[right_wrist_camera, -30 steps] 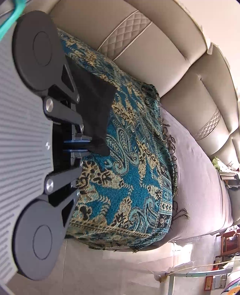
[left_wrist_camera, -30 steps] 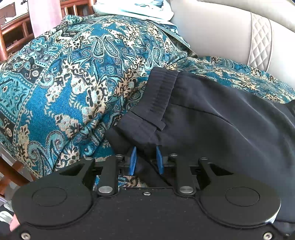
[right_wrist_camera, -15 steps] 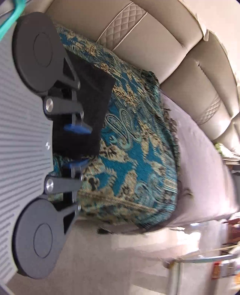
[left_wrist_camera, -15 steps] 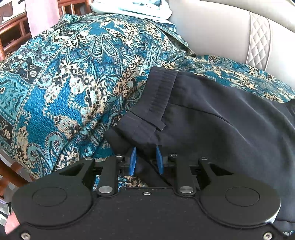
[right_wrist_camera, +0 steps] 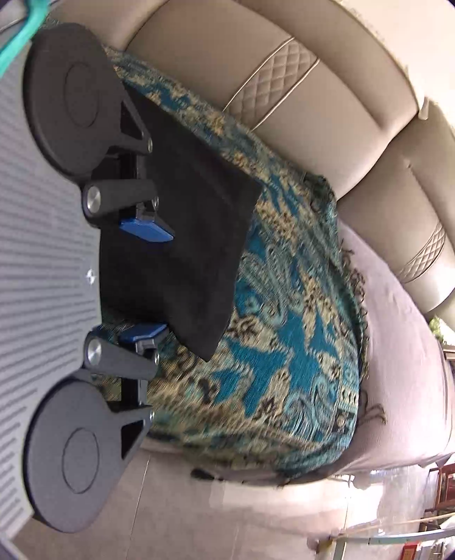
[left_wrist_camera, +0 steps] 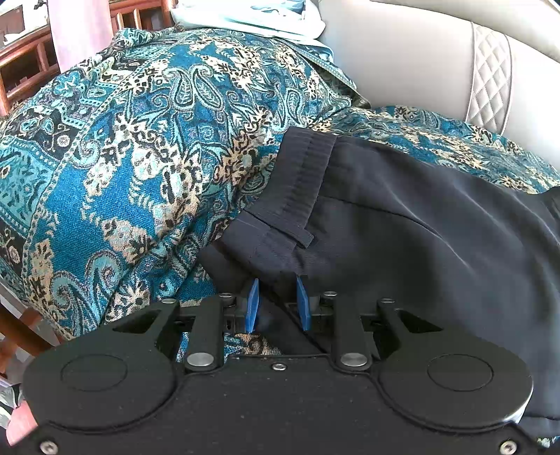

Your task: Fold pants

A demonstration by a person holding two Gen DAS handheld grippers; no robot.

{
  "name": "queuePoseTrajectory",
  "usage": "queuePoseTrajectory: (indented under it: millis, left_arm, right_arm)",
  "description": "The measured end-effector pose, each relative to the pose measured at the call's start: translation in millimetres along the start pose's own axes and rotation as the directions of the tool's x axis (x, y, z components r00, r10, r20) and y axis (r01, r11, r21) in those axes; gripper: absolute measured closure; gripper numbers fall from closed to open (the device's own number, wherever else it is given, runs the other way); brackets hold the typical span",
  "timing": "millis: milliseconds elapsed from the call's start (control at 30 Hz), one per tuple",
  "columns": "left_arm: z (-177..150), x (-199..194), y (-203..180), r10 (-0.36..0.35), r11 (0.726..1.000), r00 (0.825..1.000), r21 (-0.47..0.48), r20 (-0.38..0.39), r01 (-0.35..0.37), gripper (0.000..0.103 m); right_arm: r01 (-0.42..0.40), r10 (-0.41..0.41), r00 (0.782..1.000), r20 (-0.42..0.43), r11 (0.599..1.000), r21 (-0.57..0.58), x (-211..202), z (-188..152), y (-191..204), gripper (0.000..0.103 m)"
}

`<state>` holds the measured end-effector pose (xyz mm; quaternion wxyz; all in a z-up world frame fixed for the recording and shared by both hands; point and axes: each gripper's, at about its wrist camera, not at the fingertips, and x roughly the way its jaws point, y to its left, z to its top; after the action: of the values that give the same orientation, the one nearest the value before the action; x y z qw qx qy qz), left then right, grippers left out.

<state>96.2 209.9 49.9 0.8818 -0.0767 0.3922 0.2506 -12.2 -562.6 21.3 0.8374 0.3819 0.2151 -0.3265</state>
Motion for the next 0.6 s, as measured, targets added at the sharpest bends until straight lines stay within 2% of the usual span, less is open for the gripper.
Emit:
queuePoseTrajectory:
  millis: [100,167,233,267,367,500,600]
  left_arm:
    - [0,0,0,-0.001,1.000,1.000,-0.003,0.000,0.001,0.079]
    - [0,0,0,0.000,1.000,1.000,-0.002,0.001,0.000,0.079]
    - [0,0,0,0.003,1.000,1.000,0.001,0.004,-0.003,0.079]
    - [0,0,-1,0.006,1.000,1.000,0.004,0.006,-0.006,0.079]
    - [-1,0,-1,0.005,1.000,1.000,0.001,0.008,-0.005,0.079]
    - [-1,0,2,-0.006,1.000,1.000,-0.010,0.008,0.006,0.079]
    - [-2,-1,3,-0.010,1.000,1.000,-0.015,0.013,0.010,0.079]
  right_arm:
    - [-0.019,0.019,1.000,0.002,0.999,-0.038,3,-2,8,0.053]
    - [-0.037,0.037,0.999,-0.006,0.995,-0.094,4,-6,16,0.053]
    - [-0.009,0.011,1.000,0.013,0.985,-0.172,10,-9,26,0.053]
    - [0.003,0.001,1.000,0.024,0.983,-0.183,12,-9,29,0.057]
    - [0.065,-0.057,0.997,0.056,0.986,-0.150,16,-7,36,0.090]
    - [0.044,-0.038,0.996,0.075,0.995,-0.085,13,-6,44,0.094]
    - [-0.018,0.028,0.994,0.107,0.995,-0.096,0,-11,69,0.095]
